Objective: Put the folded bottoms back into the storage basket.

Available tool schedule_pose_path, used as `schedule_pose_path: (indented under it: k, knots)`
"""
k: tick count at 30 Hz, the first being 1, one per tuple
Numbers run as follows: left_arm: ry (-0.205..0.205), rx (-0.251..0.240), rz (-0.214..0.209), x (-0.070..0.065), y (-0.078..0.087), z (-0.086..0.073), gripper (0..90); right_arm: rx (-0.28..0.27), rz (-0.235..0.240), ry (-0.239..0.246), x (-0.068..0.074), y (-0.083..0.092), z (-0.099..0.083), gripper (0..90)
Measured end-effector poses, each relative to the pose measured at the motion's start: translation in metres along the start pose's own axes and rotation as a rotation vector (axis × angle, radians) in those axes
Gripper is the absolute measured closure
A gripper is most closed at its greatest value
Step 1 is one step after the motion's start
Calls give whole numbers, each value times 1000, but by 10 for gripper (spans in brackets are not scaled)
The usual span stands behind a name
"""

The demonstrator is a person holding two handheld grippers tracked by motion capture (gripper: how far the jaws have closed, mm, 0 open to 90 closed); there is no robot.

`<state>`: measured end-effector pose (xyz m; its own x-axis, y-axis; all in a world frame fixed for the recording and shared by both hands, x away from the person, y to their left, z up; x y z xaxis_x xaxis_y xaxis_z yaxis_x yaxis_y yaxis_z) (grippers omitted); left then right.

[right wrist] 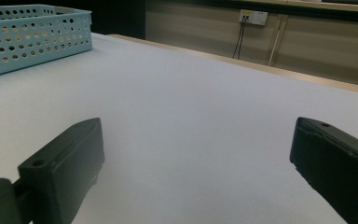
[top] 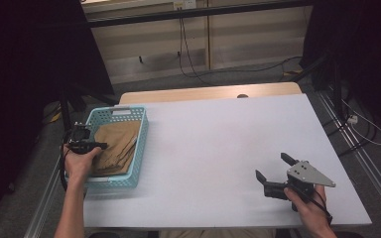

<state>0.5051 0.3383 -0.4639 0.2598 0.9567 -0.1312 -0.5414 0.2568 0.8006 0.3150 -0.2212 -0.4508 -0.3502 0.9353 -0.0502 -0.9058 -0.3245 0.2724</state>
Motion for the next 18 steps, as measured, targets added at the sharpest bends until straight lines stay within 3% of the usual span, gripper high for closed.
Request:
schedule_pose_path:
  k: [6, 13, 18]
  knots:
    - [-22, -21, -41, -5, 3, 3, 427, -2, 1, -4, -1, 0, 0, 26]
    - [-64, -47, -20, -8, 7, 7, 340, -4, -3, -12, -2, 3, 0, 25]
    - [-56, -101, 0, -6, 11, 11, 218, -6, 5, -13, -2, 3, 0, 26]
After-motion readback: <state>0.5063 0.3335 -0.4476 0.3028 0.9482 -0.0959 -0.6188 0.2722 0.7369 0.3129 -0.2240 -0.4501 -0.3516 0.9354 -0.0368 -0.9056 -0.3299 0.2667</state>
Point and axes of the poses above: each handheld gripper's, and its own axes: y roughly backward along the jaws, z roughly out of its top, x roughly to its left, the point moved 6 cm from there along -y, roughly forward along the jaws, and after that the axes turned 4 degrees about -z, right-handed, at the moved point
